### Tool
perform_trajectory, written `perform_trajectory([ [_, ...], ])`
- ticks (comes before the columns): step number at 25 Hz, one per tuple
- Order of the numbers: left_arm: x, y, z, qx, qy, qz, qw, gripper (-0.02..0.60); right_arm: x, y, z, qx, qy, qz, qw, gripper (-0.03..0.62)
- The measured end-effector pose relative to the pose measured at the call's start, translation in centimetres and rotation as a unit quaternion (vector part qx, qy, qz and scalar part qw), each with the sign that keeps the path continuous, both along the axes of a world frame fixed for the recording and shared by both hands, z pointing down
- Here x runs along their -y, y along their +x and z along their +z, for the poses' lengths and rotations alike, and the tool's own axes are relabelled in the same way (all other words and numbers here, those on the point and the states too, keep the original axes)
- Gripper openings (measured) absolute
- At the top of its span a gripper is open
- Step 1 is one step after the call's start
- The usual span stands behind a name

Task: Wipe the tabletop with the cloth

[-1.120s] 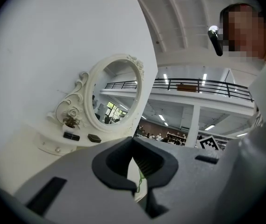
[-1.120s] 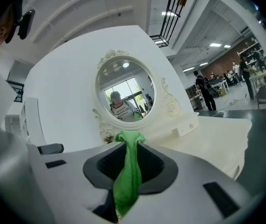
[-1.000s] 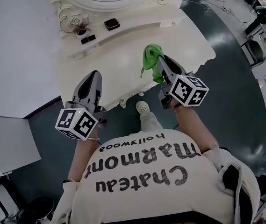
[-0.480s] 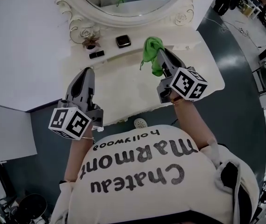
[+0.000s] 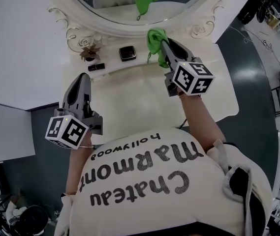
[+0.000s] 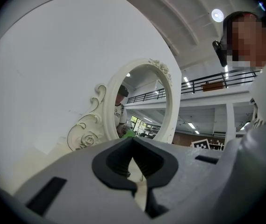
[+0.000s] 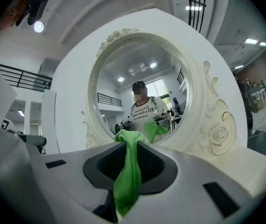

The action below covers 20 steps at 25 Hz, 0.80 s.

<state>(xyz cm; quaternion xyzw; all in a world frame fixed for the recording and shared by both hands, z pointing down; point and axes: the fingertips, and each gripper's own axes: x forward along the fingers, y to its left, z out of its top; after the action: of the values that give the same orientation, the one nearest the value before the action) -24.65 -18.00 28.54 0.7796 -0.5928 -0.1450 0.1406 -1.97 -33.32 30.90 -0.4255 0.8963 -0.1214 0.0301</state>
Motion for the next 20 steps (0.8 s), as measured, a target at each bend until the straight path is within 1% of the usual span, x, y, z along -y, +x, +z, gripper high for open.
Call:
perform_trajectory([
  [4, 1.0, -0.1, 0.9, -0.001, -0.008, -0.016, 0.9998, 0.008, 2.9, -1.4, 3.7, -0.056, -0.024, -0.034, 0.998, 0.084],
  [6, 1.1, -0.3, 1.7, -0.005, -0.017, -0.024, 0.9995, 0.008, 3.8, -2.1, 5.6, -0.1, -0.028, -0.048, 0.993, 0.084],
  [9, 1.2, -0.6, 2.6, -0.016, -0.028, -0.037, 0.9988, 0.008, 4.9, -3.4, 8.3, -0.18, -0.031, -0.067, 0.981, 0.084],
  [12, 1.4, -0.7, 2.8, -0.015, -0.027, -0.041, 0.9987, 0.008, 5.5, -4.7, 10.9, -0.237, -0.042, -0.092, 0.966, 0.084],
  [14, 1.4, -0.7, 2.9, -0.015, -0.029, -0.043, 0.9985, 0.009, 5.9, -5.3, 12.1, -0.261, -0.045, -0.102, 0.959, 0.084],
  [18, 1.3, -0.6, 3.0, -0.013, -0.031, -0.047, 0.9984, 0.009, 6.2, -6.4, 13.3, -0.283, -0.053, -0.123, 0.95, 0.084],
  [20, 1.2, -0.7, 2.9, -0.011, -0.03, -0.048, 0.9983, 0.009, 5.9, -7.1, 14.0, -0.303, -0.056, -0.147, 0.94, 0.084],
])
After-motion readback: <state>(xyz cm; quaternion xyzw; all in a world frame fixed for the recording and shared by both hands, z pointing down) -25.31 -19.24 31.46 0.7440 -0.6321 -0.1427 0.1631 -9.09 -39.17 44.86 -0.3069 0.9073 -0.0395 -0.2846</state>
